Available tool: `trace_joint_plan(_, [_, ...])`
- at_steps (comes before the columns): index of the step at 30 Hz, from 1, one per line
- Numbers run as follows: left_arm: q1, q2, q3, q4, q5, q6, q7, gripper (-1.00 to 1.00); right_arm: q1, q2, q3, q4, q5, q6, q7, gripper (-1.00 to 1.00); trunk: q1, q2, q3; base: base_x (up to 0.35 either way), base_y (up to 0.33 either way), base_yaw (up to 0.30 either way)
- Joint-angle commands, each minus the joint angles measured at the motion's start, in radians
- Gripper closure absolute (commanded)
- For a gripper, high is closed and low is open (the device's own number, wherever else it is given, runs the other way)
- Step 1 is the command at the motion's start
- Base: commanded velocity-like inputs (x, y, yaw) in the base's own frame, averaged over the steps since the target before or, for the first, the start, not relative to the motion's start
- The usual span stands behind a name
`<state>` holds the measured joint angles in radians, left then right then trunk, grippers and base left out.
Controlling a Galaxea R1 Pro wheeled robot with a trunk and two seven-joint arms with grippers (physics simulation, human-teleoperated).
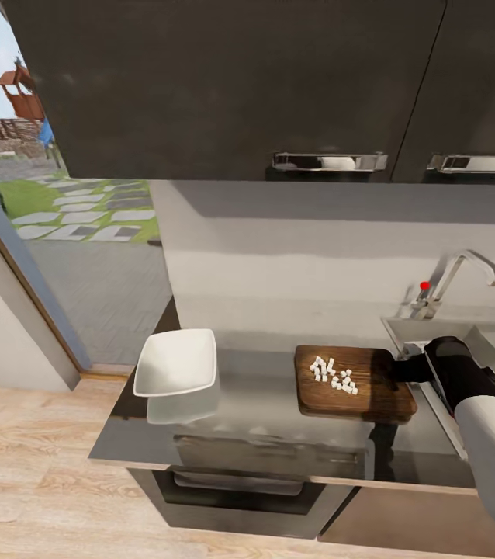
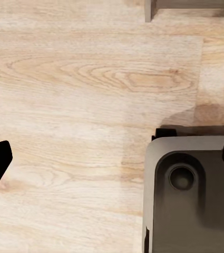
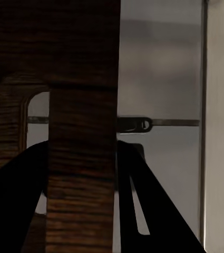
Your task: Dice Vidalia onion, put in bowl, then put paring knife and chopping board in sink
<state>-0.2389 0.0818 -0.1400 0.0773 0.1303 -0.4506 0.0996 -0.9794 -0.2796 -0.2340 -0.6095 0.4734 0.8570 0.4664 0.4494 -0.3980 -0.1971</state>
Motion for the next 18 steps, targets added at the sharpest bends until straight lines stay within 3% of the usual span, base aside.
trace_joint_plan(1, [-0.002,0.000,-0.009,0.004,0.009,-0.007,0.000,-1.00,-0.001,0.000,-0.004,-0.001,0.010,0.002,0.009,1.00,0.001,-0.002,0.000,0.000,0.000,0.000])
trace_joint_plan(18, [-0.002,0.000,-0.009,0.004,0.009,-0.007,0.000,-1.00,-0.001,0.002,-0.004,-0.001,0.008,0.001,0.011,1.00,0.001,-0.002,0.026,0.000,0.000,0.000])
